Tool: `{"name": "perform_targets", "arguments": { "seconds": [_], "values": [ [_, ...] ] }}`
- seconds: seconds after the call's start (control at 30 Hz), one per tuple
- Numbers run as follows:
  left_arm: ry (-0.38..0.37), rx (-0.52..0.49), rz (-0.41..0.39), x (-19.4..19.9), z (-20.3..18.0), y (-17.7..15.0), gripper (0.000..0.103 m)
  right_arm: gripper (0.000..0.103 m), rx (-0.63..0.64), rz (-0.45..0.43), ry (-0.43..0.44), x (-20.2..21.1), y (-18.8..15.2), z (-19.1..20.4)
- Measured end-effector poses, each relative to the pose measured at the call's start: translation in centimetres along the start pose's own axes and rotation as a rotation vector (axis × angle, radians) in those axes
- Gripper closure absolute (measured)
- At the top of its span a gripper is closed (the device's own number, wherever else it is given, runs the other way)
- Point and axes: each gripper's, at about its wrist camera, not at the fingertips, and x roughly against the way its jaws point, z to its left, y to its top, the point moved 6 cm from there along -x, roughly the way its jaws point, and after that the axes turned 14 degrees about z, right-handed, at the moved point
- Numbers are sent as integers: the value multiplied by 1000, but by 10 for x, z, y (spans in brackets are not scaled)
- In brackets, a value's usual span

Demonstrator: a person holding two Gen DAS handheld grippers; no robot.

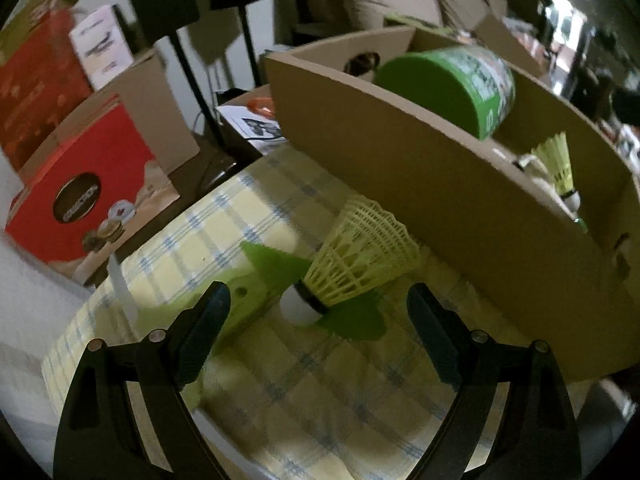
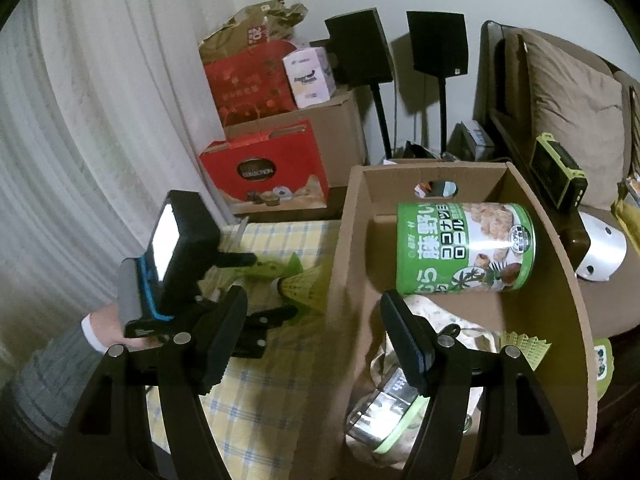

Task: Organize objects
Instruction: 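Grasp the yellow shuttlecock on the table with the left gripper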

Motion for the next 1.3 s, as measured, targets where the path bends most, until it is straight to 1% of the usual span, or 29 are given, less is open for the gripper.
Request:
{"name": "perform_targets", "arguments": {
  "seconds": [0.13,0.27,0.33,0.4,0.43,0.5,0.53,0.63,0.77,1.0,1.13,1.23,1.3],
  "values": [
    [-4,-34,6,-7,-5,8,14,32,-7,8,3,-3,-3,-3],
    [-29,-45,18,-13,-6,12,14,32,-11,12,1,-4,-4,-6],
    [-48,-44,19,-15,-7,14,19,32,-14,13,4,-4,-4,-6],
    [-80,-49,21,-17,-9,14,37,32,-14,12,4,-4,-5,-7],
    [-92,-51,23,-17,-11,14,42,32,-14,15,5,-4,-5,-7],
    [-85,-64,20,-17,-13,13,60,32,-16,16,4,-4,-6,-8],
    [-84,-73,17,-17,-15,12,65,32,-17,17,3,-4,-6,-8],
    [-72,-81,6,-16,-18,8,69,32,-19,20,4,-4,-8,-9],
    [-93,-56,-8,-12,-16,2,78,32,-20,18,4,-4,-8,-8],
    [-146,46,-89,20,-7,-15,78,32,-4,17,4,-3,-7,2],
    [-175,150,-141,47,6,-34,78,32,23,19,3,-4,-4,15],
    [-178,228,-169,65,17,-53,78,32,47,44,10,-11,-1,24],
    [-153,266,-176,76,20,-67,78,34,67,67,8,-19,1,32]
  ]
}}
